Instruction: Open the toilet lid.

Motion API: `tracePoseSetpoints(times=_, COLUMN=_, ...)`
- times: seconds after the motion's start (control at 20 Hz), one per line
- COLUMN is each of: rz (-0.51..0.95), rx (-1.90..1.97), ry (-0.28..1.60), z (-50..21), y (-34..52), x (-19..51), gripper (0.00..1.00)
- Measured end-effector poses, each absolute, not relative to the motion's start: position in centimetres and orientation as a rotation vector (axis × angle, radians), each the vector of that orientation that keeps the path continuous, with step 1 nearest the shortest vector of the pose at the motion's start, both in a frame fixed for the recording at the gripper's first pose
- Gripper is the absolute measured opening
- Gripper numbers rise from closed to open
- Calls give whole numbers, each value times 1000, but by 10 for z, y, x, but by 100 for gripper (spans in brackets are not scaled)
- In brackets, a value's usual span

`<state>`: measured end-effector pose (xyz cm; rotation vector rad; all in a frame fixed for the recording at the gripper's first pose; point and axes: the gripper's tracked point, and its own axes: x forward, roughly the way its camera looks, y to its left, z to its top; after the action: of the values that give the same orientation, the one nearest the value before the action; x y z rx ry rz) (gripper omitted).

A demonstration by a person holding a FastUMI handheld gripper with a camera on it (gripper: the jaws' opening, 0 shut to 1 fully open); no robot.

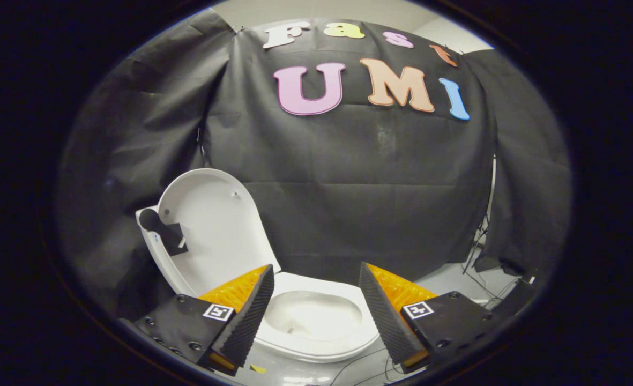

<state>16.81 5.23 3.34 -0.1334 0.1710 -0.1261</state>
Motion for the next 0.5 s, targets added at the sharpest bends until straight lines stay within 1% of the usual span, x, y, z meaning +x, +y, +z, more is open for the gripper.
tracePoseSetpoints(times=0.25, rz=-77, rx=-251, ry=82, z=75, y=52, x=166, gripper=100)
tracePoseSetpoints(times=0.5, rz=-143, rx=-235, ry=65, z=83, y=3, x=159, gripper=99)
